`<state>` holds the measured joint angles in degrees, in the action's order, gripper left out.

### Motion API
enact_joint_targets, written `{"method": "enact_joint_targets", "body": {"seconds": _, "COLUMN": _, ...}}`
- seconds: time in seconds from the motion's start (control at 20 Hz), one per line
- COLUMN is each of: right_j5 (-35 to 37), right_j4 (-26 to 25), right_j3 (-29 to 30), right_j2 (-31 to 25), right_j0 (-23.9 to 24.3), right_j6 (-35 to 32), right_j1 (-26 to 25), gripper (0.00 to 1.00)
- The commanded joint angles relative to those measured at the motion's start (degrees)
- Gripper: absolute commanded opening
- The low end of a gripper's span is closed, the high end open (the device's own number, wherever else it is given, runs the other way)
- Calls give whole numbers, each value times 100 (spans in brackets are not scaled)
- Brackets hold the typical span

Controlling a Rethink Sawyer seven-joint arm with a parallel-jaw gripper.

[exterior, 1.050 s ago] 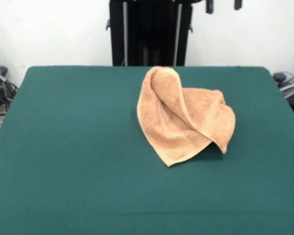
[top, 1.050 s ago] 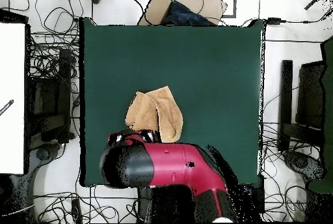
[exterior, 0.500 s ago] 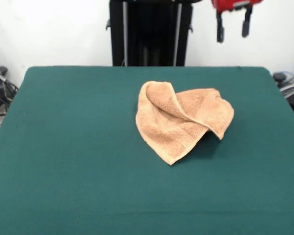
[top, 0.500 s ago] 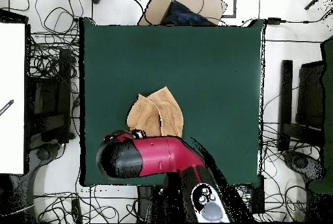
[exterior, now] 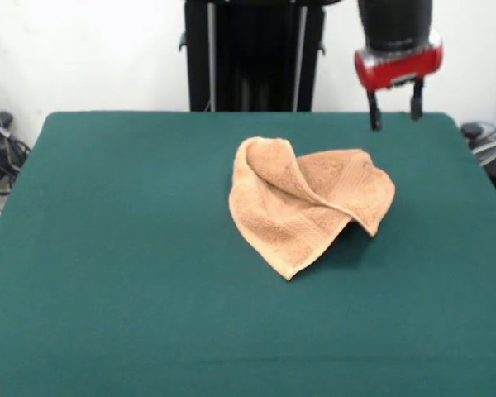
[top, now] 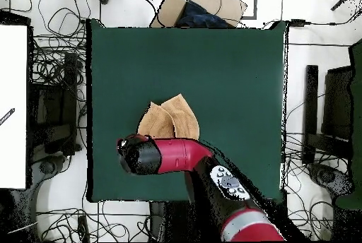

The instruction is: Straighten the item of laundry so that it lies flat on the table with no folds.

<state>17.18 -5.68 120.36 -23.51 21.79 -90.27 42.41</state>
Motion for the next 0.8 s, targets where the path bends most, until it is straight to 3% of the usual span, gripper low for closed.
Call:
{"method": "enact_joint_targets", "body": {"seconds": 0.05, "right_j5": -366, "right_j4": -325, "right_j3": -317, "right_j2": 352, "right_j0": 27, "right_j6": -626, "right_j1": -621, "gripper": 100}}
{"method": "enact_joint_targets", "body": {"seconds": 0.35, "right_j5": -465, "right_j4": -416, "right_j3": -497, "right_j2": 427, "right_j0": -10, "right_j6": -560, "right_j1": -820, "gripper": 100}}
{"method": "enact_joint_targets", "body": {"seconds": 0.55, "right_j5": -705, "right_j4": -678, "right_j3": -585, "right_j2": 992, "right_j0": -405, "right_j6": -734, "right_j1": -466, "gripper": 100}}
{"method": "enact_joint_targets", "body": {"seconds": 0.8, "right_j5": -521, "right_j4": -687, "right_j3": -638, "right_j2": 1091, "right_j0": -456, "right_j6": -748, "right_j1": -375, "gripper": 100}}
